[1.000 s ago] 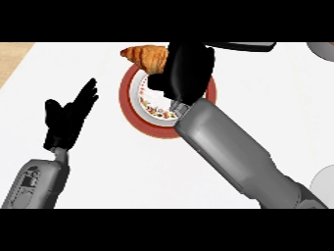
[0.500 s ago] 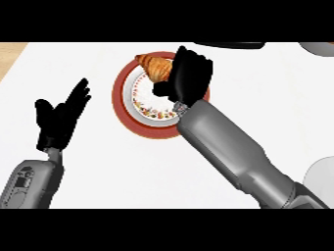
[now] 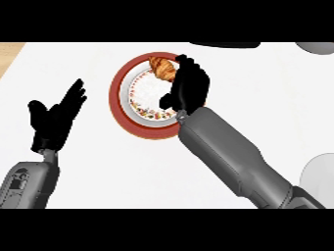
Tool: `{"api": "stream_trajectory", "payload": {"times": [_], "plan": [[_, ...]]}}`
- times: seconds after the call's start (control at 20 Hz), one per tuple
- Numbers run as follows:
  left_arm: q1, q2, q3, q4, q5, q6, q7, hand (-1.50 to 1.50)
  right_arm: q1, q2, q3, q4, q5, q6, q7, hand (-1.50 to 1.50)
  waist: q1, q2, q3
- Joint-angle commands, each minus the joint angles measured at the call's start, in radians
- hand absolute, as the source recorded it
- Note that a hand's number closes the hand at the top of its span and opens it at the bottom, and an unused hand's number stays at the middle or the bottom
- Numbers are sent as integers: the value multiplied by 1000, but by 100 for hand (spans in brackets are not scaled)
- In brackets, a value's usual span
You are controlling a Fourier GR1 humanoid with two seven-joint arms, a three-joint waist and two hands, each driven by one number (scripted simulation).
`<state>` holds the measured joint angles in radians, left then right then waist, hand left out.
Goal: Pick the croissant from the plate and place it in the plate
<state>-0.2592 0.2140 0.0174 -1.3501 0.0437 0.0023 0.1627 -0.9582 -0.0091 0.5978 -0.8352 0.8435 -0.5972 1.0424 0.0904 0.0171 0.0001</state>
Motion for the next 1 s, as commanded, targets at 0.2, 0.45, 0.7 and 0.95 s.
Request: {"api": "stream_trajectory", "payload": {"times": [0.2,0.45,0.7,0.95], "plan": [[-1,9,30,7,13,4,11,0,-68,9,78,-96,-3,-318,-59,-150,-29,-9,0],[-19,-23,5,40,-17,23,-24,0,-128,9,76,-109,-60,-461,25,-150,-21,-3,-1],[19,3,18,-2,-4,4,-12,0,-86,9,44,-265,-252,-505,41,-150,-24,-10,0],[-7,17,37,-11,5,4,43,0,-25,9,132,-273,-388,-597,-101,-150,-47,-9,0]]}}
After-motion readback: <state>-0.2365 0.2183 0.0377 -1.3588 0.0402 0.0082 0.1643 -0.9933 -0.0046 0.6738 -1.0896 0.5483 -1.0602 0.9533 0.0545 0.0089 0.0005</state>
